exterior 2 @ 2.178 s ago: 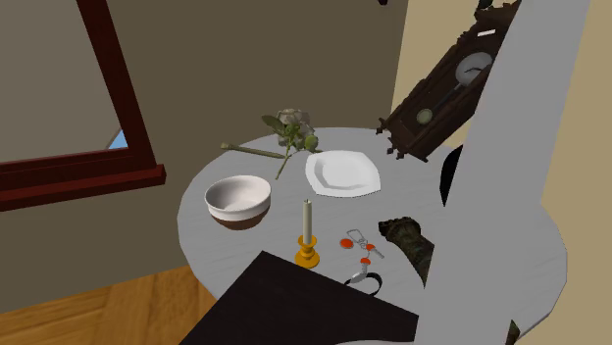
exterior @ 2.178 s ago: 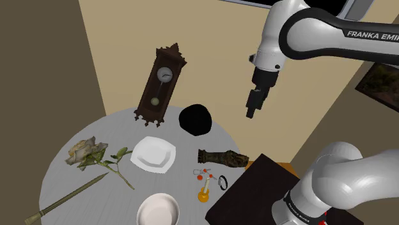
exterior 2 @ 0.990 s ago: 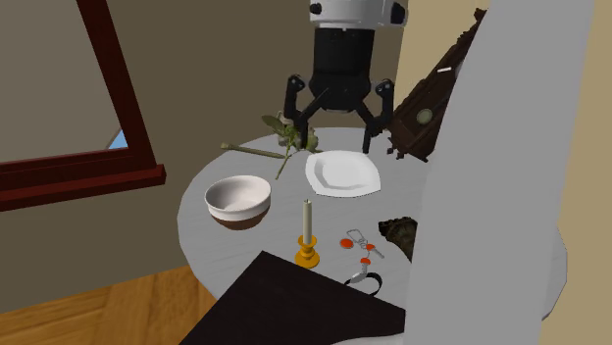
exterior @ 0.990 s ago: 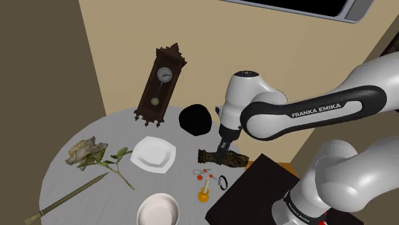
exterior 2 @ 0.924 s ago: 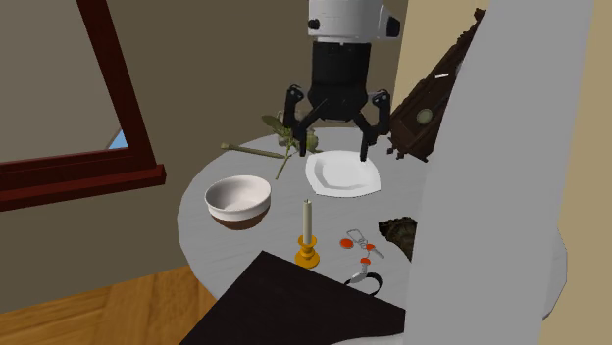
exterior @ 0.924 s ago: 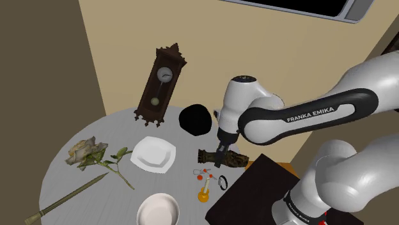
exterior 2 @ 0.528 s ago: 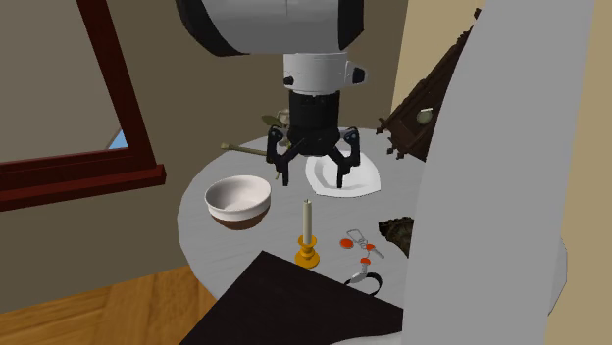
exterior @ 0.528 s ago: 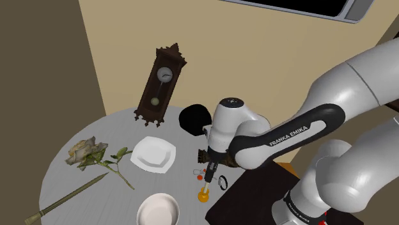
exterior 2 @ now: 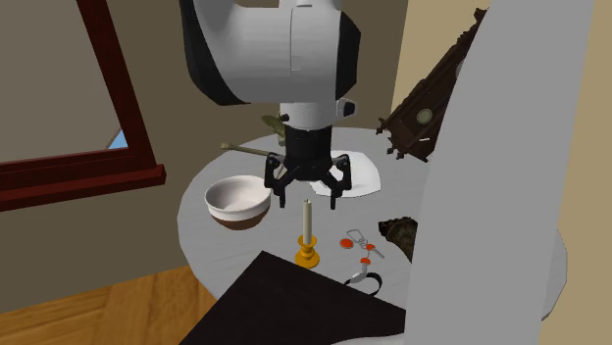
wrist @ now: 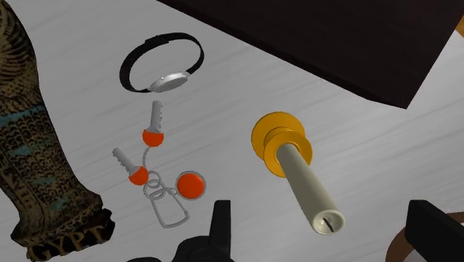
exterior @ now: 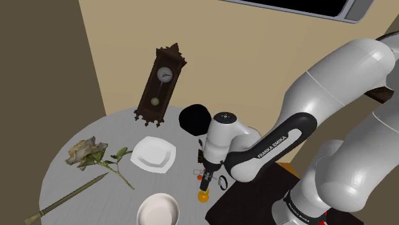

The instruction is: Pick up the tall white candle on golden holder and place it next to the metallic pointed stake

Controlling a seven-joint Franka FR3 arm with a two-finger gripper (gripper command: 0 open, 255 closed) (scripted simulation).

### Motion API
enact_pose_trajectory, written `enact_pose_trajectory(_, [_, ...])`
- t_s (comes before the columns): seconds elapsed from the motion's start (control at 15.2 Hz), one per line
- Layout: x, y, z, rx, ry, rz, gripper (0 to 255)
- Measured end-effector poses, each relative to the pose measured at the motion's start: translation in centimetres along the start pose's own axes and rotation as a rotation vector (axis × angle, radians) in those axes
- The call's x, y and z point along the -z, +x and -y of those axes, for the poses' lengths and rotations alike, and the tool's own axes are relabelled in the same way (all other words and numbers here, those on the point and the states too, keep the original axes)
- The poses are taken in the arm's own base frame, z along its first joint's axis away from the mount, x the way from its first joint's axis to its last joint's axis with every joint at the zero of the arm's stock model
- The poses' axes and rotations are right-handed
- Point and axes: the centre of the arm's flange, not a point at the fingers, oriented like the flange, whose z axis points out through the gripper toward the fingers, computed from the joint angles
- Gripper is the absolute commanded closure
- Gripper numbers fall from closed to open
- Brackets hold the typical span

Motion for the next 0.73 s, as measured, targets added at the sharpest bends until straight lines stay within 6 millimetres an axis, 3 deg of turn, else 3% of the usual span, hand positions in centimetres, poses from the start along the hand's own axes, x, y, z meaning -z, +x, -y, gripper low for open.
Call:
enact_pose_trajectory(0.46, [-0.61,0.0,0.0,0.001,0.001,-0.001,0])
enact_pose_trajectory(0.53, [-0.61,0.0,0.0,0.001,0.001,-0.001,255])
enact_pose_trajectory(0.73, [-0.61,0.0,0.0,0.001,0.001,-0.001,255])
